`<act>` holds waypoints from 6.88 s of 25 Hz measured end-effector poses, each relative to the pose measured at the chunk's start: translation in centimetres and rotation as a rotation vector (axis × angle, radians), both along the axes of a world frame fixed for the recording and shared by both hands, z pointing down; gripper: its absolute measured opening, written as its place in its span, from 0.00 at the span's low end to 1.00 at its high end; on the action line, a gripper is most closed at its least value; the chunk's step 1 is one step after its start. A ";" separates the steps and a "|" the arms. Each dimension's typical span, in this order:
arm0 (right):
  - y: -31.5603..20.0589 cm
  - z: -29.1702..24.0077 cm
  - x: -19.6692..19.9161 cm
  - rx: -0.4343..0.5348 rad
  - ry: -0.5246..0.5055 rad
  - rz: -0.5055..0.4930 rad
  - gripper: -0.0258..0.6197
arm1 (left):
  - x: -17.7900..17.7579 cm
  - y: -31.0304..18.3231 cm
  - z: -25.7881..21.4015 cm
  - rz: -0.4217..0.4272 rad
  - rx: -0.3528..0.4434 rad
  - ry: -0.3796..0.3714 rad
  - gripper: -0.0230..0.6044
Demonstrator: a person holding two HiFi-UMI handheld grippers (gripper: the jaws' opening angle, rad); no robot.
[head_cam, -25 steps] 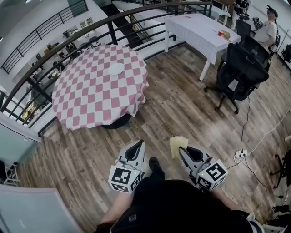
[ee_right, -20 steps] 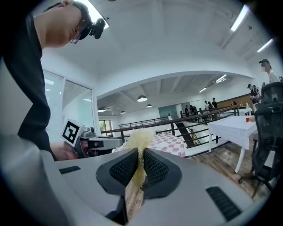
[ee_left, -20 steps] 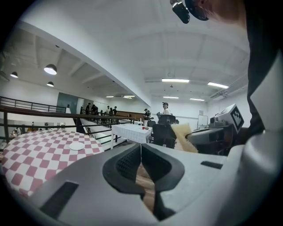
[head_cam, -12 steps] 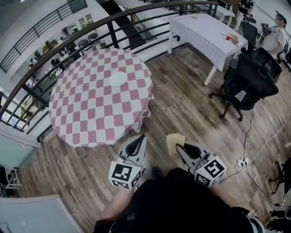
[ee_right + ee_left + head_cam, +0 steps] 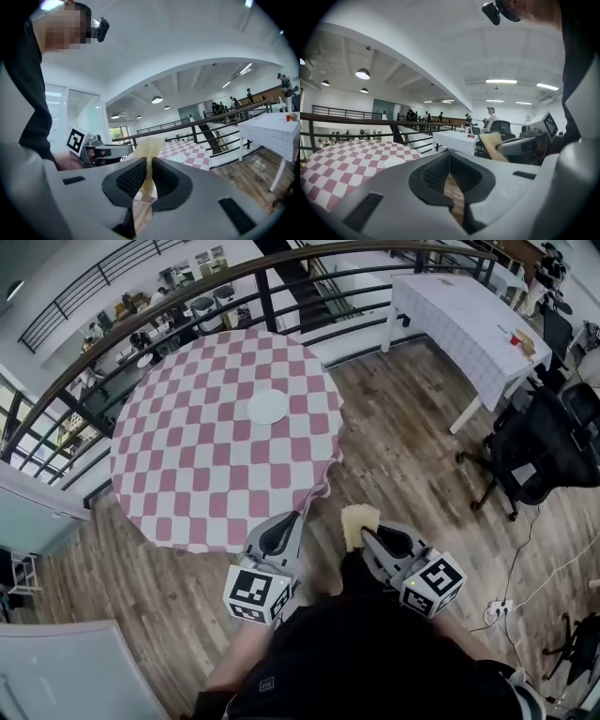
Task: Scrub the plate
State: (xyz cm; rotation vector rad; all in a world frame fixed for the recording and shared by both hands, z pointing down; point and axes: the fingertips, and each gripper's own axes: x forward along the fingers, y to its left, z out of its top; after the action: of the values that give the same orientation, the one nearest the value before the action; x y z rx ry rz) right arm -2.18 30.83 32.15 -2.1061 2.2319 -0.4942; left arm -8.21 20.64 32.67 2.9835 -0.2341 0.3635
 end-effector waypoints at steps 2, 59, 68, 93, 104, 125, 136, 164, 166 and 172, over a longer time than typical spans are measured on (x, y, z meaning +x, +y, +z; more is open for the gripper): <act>-2.1 0.1 2.3 -0.003 -0.004 -0.036 0.11 | 1.7 -2.3 0.1 -0.045 -0.007 -0.003 0.05; -48.2 27.5 12.2 -0.605 0.388 -0.986 0.11 | 13.8 -39.6 25.5 -0.732 -0.436 -0.222 0.26; -47.1 29.8 12.6 -0.683 0.568 -1.063 0.11 | 15.2 -39.5 29.2 -0.672 -0.456 -0.309 0.27; -50.9 28.9 23.9 -0.681 0.644 -0.770 0.11 | 16.2 -39.0 29.7 -0.649 -0.378 -0.381 0.37; -51.0 29.7 10.9 -0.587 0.748 -1.205 0.11 | 15.8 -39.1 29.8 -0.688 -0.353 -0.408 0.37; -51.3 27.3 18.6 -0.630 0.764 -0.926 0.11 | 14.5 -38.3 29.8 -0.736 -0.322 -0.413 0.33; -53.6 30.5 11.6 -0.519 0.918 -1.129 0.11 | 15.2 -39.7 29.8 -0.743 -0.315 -0.414 0.29; -46.0 30.2 13.4 -0.613 0.682 -1.128 0.11 | 14.6 -39.8 29.4 -0.769 -0.305 -0.384 0.22; -46.0 30.1 14.5 -0.617 0.690 -1.117 0.11 | 14.6 -39.7 29.5 -0.769 -0.303 -0.389 0.22; -48.1 30.1 20.0 -0.644 0.710 -1.011 0.11 | 15.0 -39.7 29.7 -0.766 -0.302 -0.390 0.22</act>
State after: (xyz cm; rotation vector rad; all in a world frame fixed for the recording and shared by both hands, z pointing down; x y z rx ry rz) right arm 17.86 -17.27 62.26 -1.1686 3.9725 -0.5840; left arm 6.76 -19.06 62.38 2.2721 -1.1811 0.7752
